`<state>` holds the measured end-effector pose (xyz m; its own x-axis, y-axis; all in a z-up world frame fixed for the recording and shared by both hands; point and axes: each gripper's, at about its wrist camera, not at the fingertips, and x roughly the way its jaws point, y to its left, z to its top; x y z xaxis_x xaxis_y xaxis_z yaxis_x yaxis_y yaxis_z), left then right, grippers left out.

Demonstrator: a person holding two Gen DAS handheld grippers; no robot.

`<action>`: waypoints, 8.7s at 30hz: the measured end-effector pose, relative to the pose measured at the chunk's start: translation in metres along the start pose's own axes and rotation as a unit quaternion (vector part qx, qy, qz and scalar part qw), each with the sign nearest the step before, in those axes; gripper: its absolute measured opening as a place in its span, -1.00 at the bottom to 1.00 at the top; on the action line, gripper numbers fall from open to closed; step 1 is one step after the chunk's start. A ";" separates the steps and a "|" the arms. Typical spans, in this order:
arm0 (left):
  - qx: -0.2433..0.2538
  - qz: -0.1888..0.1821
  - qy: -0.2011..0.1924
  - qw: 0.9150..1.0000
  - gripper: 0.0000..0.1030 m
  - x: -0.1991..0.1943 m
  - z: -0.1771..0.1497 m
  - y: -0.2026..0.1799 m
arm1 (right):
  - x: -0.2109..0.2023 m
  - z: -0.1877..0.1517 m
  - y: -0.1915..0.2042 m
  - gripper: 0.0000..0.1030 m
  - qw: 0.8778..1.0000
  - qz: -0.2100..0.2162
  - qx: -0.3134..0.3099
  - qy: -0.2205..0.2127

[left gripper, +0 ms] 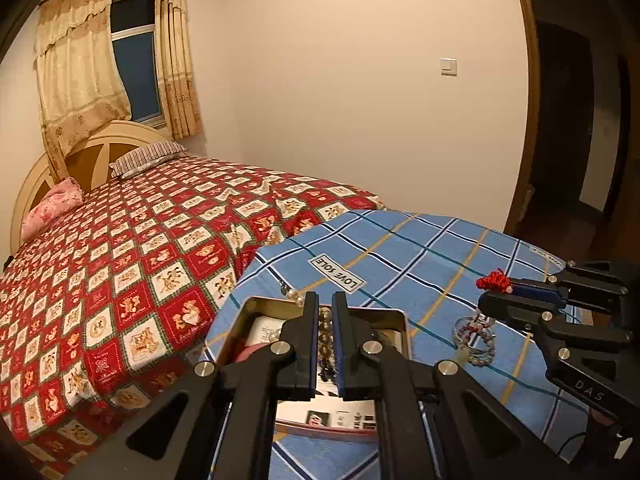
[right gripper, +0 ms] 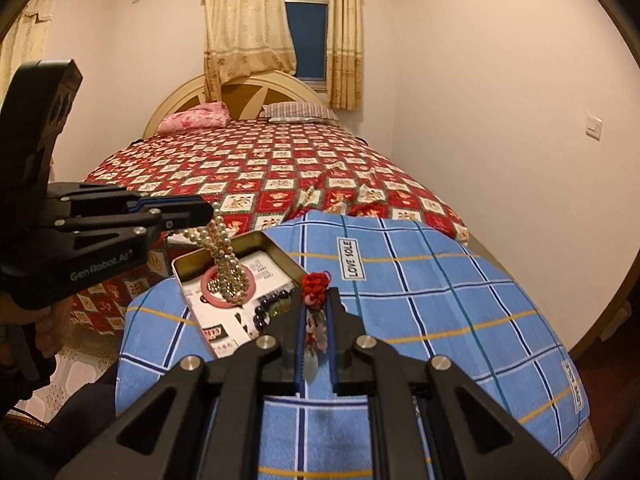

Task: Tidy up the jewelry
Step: 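Carry the pearl strand and red tassel pendant into the tin with both grippers, then open both grippers inside the tin and lift them away, then reach both grippers to the silver bangle and grey bead bracelet, then grasp the grey bead bracelet with the left gripper while right grasps the silver bangle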

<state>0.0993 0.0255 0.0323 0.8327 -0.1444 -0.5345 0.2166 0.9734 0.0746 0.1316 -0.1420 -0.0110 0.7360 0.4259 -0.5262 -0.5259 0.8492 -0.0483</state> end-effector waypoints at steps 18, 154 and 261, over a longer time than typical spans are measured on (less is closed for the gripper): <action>-0.012 0.034 0.030 0.999 -0.90 0.037 -0.004 0.039 | 0.044 0.022 0.026 -0.78 0.999 0.027 -0.026 0.010; 0.084 -0.040 0.120 0.988 0.52 0.095 -0.057 -0.159 | 0.045 -0.109 -0.145 -0.82 0.961 -0.124 0.168 0.183; 0.006 -0.121 0.157 0.980 -0.85 0.106 -0.079 -0.127 | 0.009 -0.113 -0.102 -0.04 0.978 -0.029 0.150 0.139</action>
<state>0.1194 -0.0997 -0.1002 0.5586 -0.3060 -0.7709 0.3954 0.9153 -0.0768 0.1442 -0.2602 -0.1071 0.5942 0.3088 -0.7427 -0.3079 0.9404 0.1446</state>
